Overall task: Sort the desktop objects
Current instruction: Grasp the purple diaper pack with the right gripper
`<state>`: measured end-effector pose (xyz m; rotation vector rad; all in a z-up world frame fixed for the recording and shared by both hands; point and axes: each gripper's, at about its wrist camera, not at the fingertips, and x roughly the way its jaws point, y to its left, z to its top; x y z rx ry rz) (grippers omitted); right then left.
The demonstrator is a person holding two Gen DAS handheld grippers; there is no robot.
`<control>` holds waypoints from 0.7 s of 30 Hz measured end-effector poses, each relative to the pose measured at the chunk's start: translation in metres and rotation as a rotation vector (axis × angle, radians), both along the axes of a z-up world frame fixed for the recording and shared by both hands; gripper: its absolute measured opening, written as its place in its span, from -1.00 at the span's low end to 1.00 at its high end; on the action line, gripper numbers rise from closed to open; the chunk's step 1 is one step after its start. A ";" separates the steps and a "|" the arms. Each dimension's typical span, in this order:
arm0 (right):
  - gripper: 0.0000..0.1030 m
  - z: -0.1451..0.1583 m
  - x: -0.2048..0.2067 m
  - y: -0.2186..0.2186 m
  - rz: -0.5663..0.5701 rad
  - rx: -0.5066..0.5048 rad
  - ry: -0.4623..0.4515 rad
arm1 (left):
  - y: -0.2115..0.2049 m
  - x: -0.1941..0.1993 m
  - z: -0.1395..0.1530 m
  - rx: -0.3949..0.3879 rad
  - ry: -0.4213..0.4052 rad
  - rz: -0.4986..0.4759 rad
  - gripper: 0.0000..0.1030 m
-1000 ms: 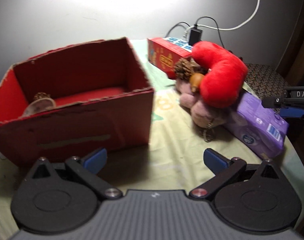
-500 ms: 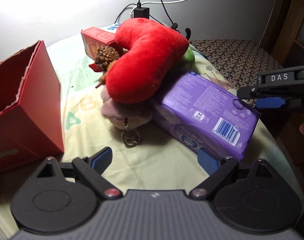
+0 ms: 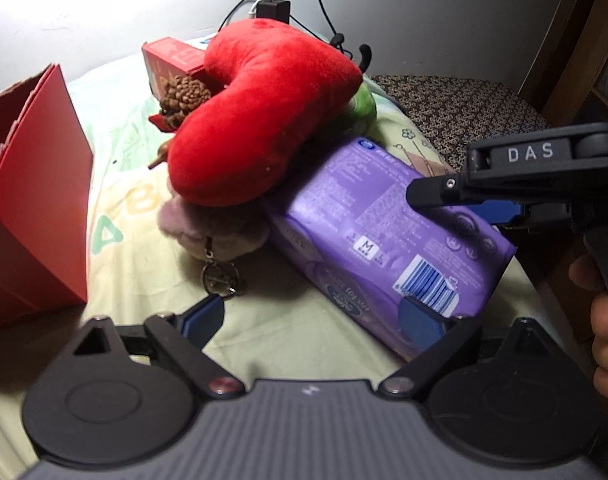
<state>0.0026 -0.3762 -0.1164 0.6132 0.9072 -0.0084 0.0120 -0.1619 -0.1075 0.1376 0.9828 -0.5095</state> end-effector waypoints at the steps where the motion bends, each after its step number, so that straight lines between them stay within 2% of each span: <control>1: 0.00 0.000 -0.001 0.001 0.008 0.008 0.008 | 0.002 0.000 0.002 -0.012 0.003 -0.003 0.73; 4: 0.00 -0.004 -0.009 0.013 0.061 0.073 0.035 | 0.008 -0.008 0.008 -0.037 0.008 -0.044 0.68; 9: -0.14 -0.014 -0.025 0.039 0.168 0.212 0.082 | 0.020 -0.035 0.012 0.022 -0.034 -0.107 0.71; 12: -0.13 -0.012 -0.031 0.030 0.084 0.201 0.047 | 0.029 -0.039 0.015 0.064 -0.077 -0.110 0.76; 15: 0.15 -0.005 -0.025 0.022 0.051 0.128 0.032 | 0.028 -0.030 0.014 0.078 -0.096 -0.130 0.85; 17: 0.25 -0.003 -0.021 0.026 0.061 0.100 0.029 | 0.023 -0.025 0.011 0.064 -0.088 -0.165 0.92; 21: 0.26 -0.016 -0.004 0.036 0.093 0.101 0.060 | 0.012 -0.016 0.004 0.019 -0.073 -0.221 0.94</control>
